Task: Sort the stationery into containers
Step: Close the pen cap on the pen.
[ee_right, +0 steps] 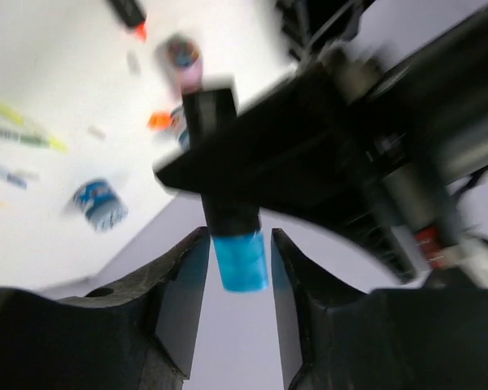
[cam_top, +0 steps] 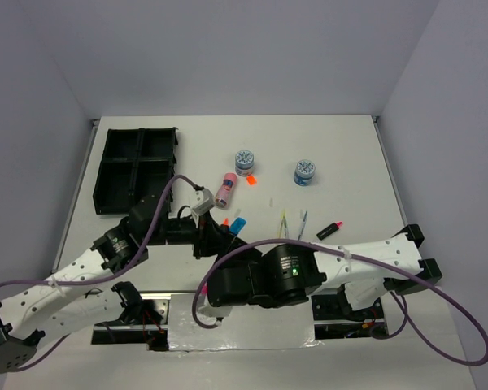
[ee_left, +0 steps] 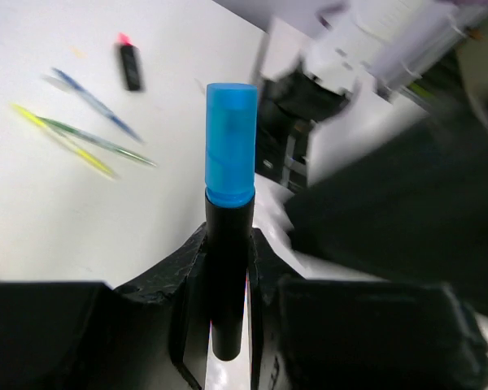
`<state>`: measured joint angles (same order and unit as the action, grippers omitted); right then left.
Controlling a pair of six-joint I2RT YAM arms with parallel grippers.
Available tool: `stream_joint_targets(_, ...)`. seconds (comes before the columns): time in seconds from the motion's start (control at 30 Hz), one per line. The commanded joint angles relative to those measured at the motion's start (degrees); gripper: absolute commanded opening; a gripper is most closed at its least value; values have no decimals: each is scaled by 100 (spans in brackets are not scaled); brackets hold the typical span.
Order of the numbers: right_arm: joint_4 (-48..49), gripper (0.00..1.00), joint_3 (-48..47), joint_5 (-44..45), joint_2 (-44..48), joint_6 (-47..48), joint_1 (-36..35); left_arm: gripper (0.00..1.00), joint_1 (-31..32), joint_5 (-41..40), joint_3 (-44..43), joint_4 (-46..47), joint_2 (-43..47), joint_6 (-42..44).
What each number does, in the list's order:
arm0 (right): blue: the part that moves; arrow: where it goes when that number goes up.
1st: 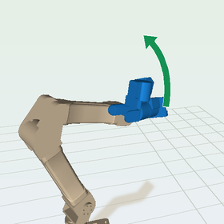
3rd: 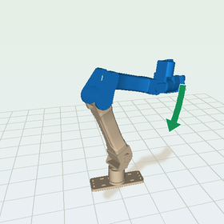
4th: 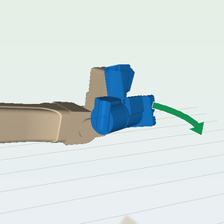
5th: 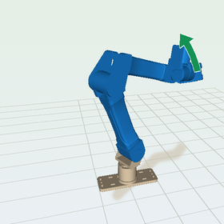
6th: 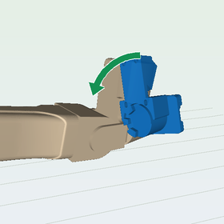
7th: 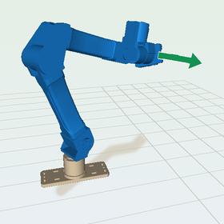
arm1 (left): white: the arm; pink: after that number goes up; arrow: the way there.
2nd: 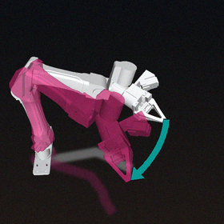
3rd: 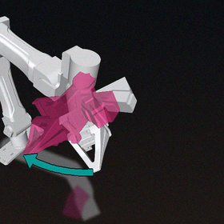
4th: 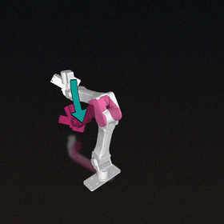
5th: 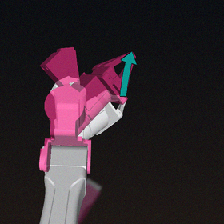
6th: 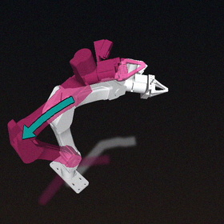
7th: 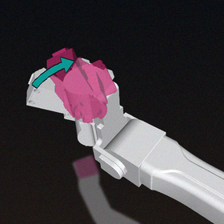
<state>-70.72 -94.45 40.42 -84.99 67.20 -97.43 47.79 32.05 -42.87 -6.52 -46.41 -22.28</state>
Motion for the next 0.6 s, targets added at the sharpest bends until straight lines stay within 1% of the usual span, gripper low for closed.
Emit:
stream_joint_targets(0.0, 814, 45, -117, -588, -79, 144, -277, 0, -77, -788, -231, 802, -114, 198)
stream_joint_targets(0.03, 814, 51, -195, -606, -79, 118, -277, 0, -68, -806, -187, 837, -105, 189)
stream_joint_targets(0.07, 823, 61, -240, -623, -105, 101, -277, 0, -68, -815, -169, 846, -105, 189)
stream_joint_targets(0.1, 858, 93, -353, -676, -114, 92, -286, 0, -68, -789, -134, 898, -105, 181)
stream_joint_targets(0.13, 858, 94, -415, -702, -114, 92, -286, 0, -77, -780, -134, 899, -105, 180)
stream_joint_targets(0.17, 875, 100, -485, -737, -140, 74, -277, 0, -68, -771, -125, 907, -131, 172)
stream_joint_targets(0.33, 1121, 100, -889, -738, -167, 74, -224, 0, -59, -849, -64, 978, -140, 128)
stream_joint_targets(0.4, 1305, 100, -978, -720, -36, 74, -198, 0, -59, -937, -11, 1100, -96, 84)
stream_joint_targets(0.5, 1920, 100, -891, -676, 368, 100, -145, 0, -59, -1008, 165, 1495, 1, -48)
stream_joint_targets(0.57, 2552, 100, -646, -781, 816, 48, -92, 0, -68, -1043, 209, 1653, 36, -118)
